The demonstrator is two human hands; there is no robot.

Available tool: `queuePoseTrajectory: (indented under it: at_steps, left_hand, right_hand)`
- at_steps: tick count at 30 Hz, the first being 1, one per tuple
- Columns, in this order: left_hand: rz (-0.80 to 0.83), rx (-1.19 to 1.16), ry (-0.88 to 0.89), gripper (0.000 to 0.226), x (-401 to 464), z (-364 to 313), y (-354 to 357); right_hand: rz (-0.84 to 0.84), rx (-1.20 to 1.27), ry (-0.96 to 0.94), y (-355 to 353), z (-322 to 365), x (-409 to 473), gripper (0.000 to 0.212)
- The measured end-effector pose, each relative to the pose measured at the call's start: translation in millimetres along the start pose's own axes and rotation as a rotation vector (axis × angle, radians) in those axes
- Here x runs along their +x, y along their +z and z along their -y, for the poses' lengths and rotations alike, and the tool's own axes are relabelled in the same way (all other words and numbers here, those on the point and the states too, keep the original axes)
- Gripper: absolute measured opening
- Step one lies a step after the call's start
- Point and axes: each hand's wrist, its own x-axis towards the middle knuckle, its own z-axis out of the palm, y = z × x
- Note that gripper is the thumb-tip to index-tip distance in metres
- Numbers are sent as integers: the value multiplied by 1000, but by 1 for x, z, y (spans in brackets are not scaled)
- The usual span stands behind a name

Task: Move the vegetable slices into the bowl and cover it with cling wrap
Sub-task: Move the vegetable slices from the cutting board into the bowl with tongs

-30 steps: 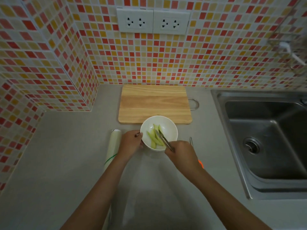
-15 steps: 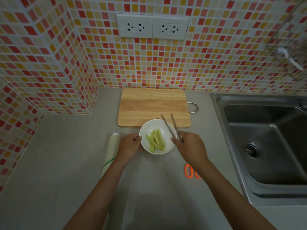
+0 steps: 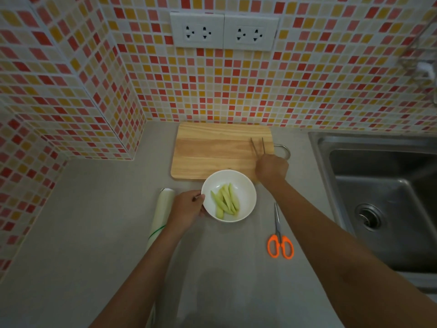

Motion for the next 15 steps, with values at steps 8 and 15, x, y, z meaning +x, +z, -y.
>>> queuePoseTrajectory:
  at_steps: [8, 15]
  left_hand:
    - [3, 5, 5, 24, 2, 1, -1]
    - [-7, -1, 33, 23, -1, 2, -1]
  right_hand:
    - [-13, 17, -27, -2, -3, 3, 41]
    - [38, 419, -50, -3, -21, -70, 54]
